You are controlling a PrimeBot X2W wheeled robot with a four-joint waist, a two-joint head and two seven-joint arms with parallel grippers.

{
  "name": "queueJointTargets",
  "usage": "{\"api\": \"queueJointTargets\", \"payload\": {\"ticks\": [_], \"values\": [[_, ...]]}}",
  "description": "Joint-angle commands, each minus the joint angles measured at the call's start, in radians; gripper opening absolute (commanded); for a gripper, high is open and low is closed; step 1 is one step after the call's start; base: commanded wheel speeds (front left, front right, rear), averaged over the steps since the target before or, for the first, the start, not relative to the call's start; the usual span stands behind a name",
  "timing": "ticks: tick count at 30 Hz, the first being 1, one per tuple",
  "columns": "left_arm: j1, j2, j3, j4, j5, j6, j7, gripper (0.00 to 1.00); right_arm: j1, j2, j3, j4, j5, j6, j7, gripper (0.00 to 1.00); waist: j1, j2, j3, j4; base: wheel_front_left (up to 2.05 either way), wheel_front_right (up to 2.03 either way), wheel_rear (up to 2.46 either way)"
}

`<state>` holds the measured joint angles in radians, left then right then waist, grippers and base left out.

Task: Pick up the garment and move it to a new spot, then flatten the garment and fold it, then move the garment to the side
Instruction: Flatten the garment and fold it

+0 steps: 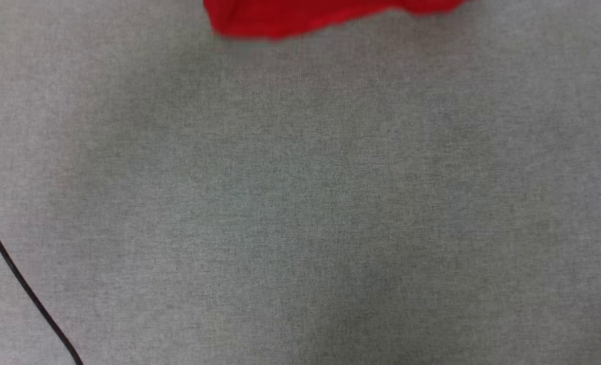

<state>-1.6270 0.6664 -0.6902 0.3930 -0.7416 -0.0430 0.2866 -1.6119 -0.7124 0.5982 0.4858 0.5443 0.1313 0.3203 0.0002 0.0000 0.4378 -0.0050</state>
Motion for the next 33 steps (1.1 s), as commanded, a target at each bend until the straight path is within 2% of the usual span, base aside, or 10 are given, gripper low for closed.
{"api": "queueJointTargets", "payload": {"ticks": [1,6,11,16,21,27,33], "values": [[-0.027,-0.006,0.007,0.024,0.008,-0.005,-0.019,0.00,-0.032,0.021,0.000,0.028,-0.012,-0.001,-0.017,0.00,-0.0002,0.0000,0.018,0.004,0.00,0.00,0.00],[-0.039,-0.025,0.005,0.096,0.008,-0.020,-0.068,0.00,-0.068,0.060,0.027,0.100,-0.026,-0.001,-0.062,0.00,-0.0002,0.0000,0.046,0.011,0.00,0.00,0.00],[0.020,-0.035,-0.003,0.154,-0.003,-0.036,-0.123,0.00,-0.016,0.070,0.091,0.155,-0.018,-0.001,-0.100,0.00,-0.0002,0.0000,0.059,0.013,0.00,0.00,0.00],[0.125,-0.032,-0.012,0.177,-0.027,-0.045,-0.176,0.00,0.070,0.077,0.158,0.182,0.008,-0.001,-0.147,0.00,-0.0002,0.0000,0.044,0.009,0.00,0.00,0.00],[0.306,-0.013,-0.028,0.160,-0.053,-0.040,-0.251,0.00,0.213,0.063,0.241,0.182,0.068,-0.001,-0.216,0.00,-0.0002,0.0000,-0.010,0.012,0.00,0.00,0.00],[0.557,0.043,-0.048,0.056,-0.080,0.012,-0.299,0.00,0.403,0.007,0.316,0.110,0.157,-0.001,-0.274,0.00,-0.0002,0.0000,-0.086,0.008,0.00,0.00,0.00],[0.825,0.123,-0.055,-0.106,-0.135,0.100,-0.323,0.00,0.605,-0.056,0.348,0.031,0.229,-0.001,-0.296,0.00,-0.0002,0.0000,-0.177,-0.002,0.00,0.00,0.00]]}}
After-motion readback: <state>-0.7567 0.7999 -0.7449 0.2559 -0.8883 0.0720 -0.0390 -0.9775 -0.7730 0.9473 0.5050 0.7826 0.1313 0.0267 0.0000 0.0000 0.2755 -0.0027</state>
